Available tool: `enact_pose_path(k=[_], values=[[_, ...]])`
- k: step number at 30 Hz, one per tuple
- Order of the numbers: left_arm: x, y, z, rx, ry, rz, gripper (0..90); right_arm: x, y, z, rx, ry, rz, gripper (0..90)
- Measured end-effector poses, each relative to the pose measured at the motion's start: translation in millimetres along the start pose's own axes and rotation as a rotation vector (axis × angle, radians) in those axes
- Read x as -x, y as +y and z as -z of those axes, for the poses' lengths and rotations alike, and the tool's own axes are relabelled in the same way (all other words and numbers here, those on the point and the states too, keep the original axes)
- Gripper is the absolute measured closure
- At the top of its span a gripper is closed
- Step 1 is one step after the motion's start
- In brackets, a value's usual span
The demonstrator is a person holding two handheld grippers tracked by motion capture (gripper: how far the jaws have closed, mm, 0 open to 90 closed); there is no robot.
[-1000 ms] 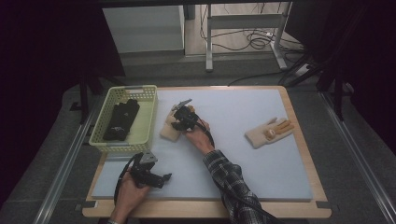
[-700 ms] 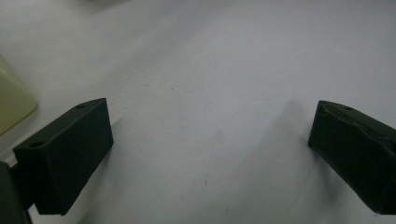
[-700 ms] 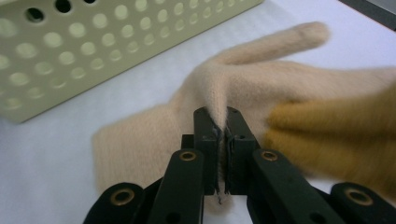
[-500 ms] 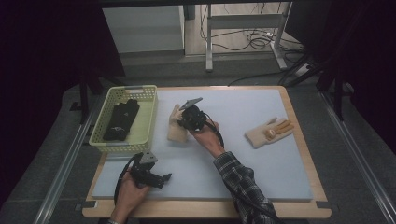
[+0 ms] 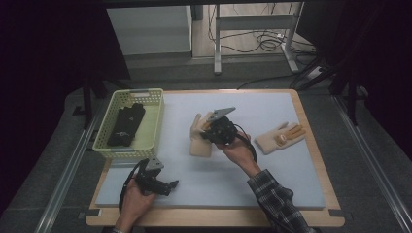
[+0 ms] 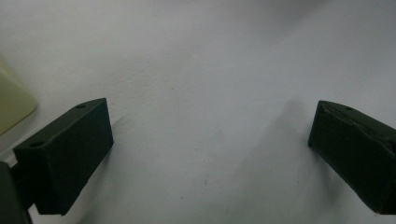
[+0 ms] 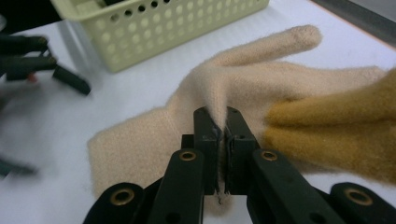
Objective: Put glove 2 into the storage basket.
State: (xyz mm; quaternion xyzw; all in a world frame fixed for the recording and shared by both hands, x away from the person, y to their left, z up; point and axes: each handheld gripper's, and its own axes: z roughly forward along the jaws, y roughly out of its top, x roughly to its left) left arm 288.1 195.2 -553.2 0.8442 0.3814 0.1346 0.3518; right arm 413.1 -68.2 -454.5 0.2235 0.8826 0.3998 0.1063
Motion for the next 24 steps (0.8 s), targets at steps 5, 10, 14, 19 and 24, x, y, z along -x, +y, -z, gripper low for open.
enact_pose_path(k=[5, 10, 14, 19, 24], values=[[0.1, 0.1, -0.2, 0.002, 0.001, 0.002, 0.0, -7.5, -29.9, 23.1, -0.017, 0.003, -0.003, 84.9], [0.2, 0.1, -0.2, 0.001, 0.002, 0.002, 0.1, -12.1, -56.4, 33.9, -0.035, 0.007, -0.013, 84.6], [0.1, 0.1, -0.1, 0.001, 0.002, 0.0, 0.1, -15.4, -71.9, 31.2, -0.054, 0.01, -0.018, 83.8], [0.2, 0.0, -0.2, 0.001, 0.001, 0.002, 0.1, -15.5, -84.5, 21.4, -0.069, -0.01, -0.036, 60.9], [0.3, 0.1, -0.1, 0.001, 0.002, 0.002, 0.1, -10.7, -84.5, 28.2, -0.036, -0.015, -0.065, 50.3]])
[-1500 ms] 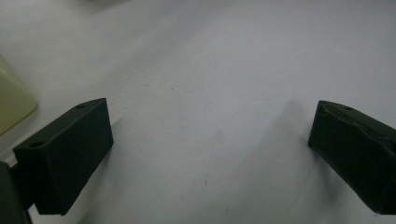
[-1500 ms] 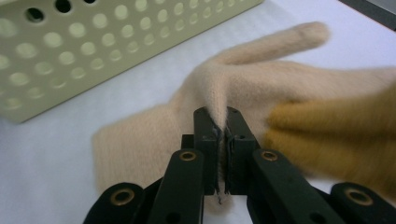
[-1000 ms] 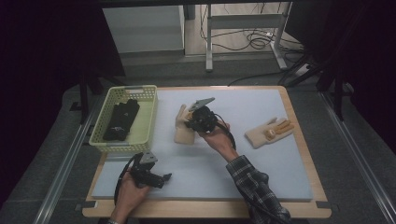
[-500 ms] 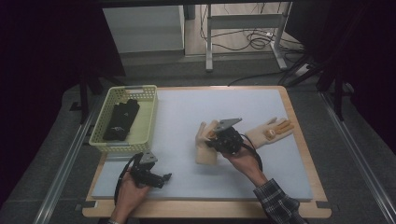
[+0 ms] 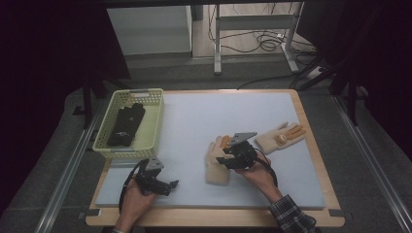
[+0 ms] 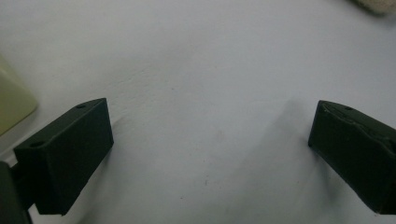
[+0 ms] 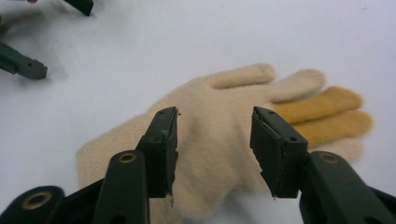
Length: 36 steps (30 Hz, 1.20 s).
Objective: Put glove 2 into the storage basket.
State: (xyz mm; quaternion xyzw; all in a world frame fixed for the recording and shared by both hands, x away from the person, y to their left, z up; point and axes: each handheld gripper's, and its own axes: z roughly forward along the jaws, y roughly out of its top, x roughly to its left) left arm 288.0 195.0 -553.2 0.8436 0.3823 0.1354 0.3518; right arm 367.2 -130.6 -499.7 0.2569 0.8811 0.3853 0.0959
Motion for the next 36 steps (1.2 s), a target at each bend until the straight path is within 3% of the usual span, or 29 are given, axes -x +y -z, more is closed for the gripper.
enact_pose_path(k=[14, 19, 36], values=[[-0.1, 0.0, 0.0, 0.0, 0.0, 0.0, 0.2, 21.7, -9.7, 15.8, 0.014, -0.052, -0.054, 52.0], [-0.1, 0.0, 0.0, 0.001, 0.0, 0.0, 0.2, 32.5, -15.4, 22.4, 0.022, -0.076, -0.1, 54.0], [0.0, -0.1, 0.0, 0.001, -0.001, 0.001, 0.3, 45.9, -26.0, 38.7, 0.03, -0.125, -0.131, 62.3]])
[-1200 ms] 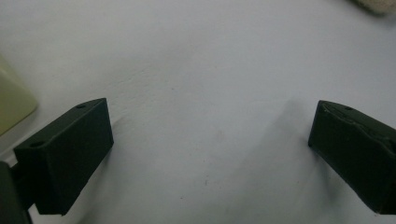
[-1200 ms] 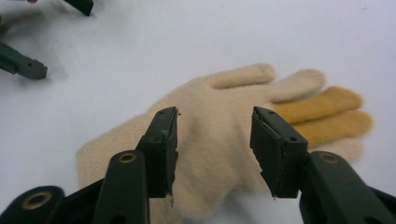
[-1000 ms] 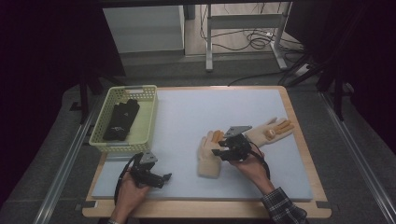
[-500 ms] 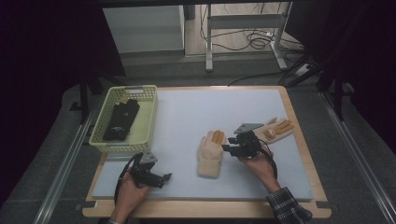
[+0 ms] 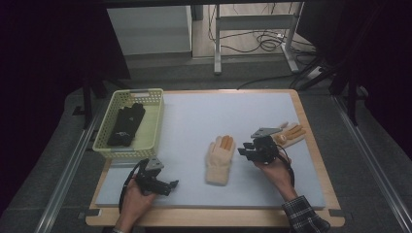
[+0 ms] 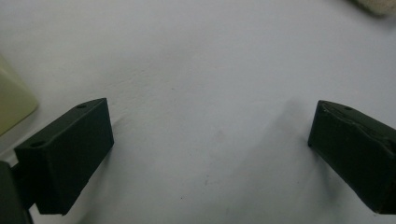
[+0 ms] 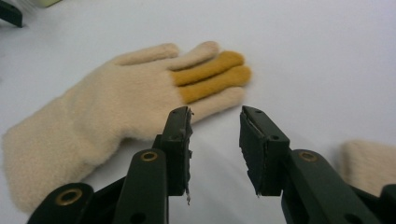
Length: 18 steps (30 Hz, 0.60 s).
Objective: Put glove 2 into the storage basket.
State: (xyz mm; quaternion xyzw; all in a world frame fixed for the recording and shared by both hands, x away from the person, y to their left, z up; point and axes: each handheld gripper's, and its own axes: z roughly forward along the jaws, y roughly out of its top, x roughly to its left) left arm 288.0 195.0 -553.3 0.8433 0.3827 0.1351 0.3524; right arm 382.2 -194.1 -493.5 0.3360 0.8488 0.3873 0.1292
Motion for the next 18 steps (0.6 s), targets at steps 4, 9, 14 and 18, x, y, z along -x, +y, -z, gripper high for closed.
enact_pose_path(k=[4, 9, 14, 18], values=[[-0.1, 0.0, 0.0, 0.001, 0.0, -0.001, 0.3, 11.0, -0.1, 7.6, -0.005, -0.041, -0.015, 62.2], [-0.1, 0.0, 0.0, 0.0, 0.0, 0.0, 0.3, 36.6, -0.6, 21.6, 0.002, -0.109, -0.074, 61.6], [-0.1, 0.0, 0.0, 0.0, 0.0, 0.0, 0.3, 60.4, -0.1, 34.6, 0.011, -0.175, -0.126, 60.5], [-0.1, 0.0, -0.1, 0.001, 0.0, 0.0, 0.3, 77.8, -3.2, 39.9, 0.014, -0.241, -0.176, 55.3]])
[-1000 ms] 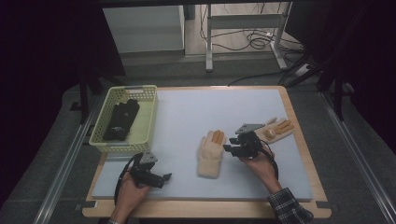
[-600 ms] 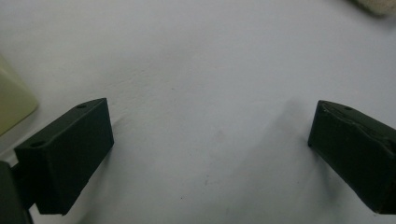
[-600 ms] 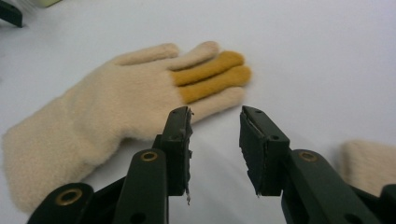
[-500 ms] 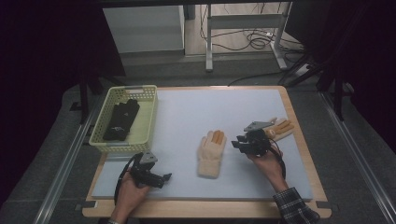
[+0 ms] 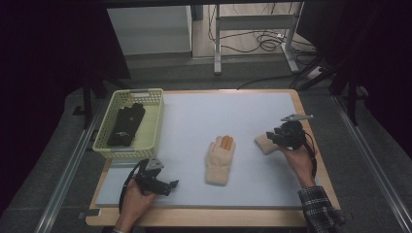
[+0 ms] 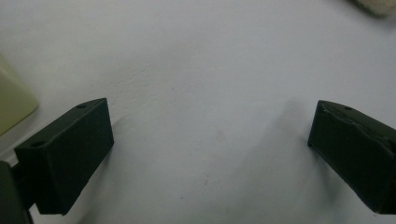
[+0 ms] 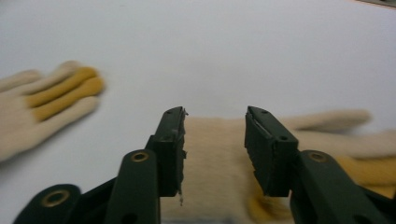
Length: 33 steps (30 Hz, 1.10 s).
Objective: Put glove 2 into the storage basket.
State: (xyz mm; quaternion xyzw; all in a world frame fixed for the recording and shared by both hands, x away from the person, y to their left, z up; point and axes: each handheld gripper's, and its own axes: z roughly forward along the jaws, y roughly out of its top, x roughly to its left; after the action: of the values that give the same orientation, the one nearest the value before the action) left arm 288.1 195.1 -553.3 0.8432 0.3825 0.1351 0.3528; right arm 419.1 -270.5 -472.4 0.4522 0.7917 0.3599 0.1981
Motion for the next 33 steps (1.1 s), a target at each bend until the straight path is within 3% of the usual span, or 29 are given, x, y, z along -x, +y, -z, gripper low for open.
enact_pose_path(k=[9, 12, 15, 18, 21, 26, 33], values=[[0.0, 0.0, 0.1, 0.0, 0.0, 0.0, 0.3, 19.0, -15.8, -10.2, -0.043, -0.122, -0.068, 41.4], [0.0, 0.0, 0.0, 0.0, 0.0, -0.001, 0.3, 24.6, -22.6, -16.0, -0.064, -0.134, -0.075, 39.0], [0.1, 0.0, 0.0, 0.0, 0.001, 0.0, 0.3, 26.7, -29.2, -21.9, -0.07, -0.147, -0.056, 39.7], [0.1, 0.0, 0.0, 0.0, 0.001, -0.001, 0.3, 24.3, -31.1, -22.8, -0.068, -0.178, -0.027, 54.1], [0.1, 0.0, 0.0, 0.0, 0.0, 0.0, 0.3, 21.9, -31.0, -21.3, -0.071, -0.185, -0.012, 60.6], [0.1, 0.0, 0.0, 0.0, 0.001, -0.001, 0.3, 19.3, -30.2, -15.1, -0.043, -0.176, 0.005, 62.1], [0.1, 0.0, 0.1, 0.0, 0.001, 0.0, 0.3, 6.6, -19.7, 1.7, -0.009, -0.112, 0.055, 62.1]])
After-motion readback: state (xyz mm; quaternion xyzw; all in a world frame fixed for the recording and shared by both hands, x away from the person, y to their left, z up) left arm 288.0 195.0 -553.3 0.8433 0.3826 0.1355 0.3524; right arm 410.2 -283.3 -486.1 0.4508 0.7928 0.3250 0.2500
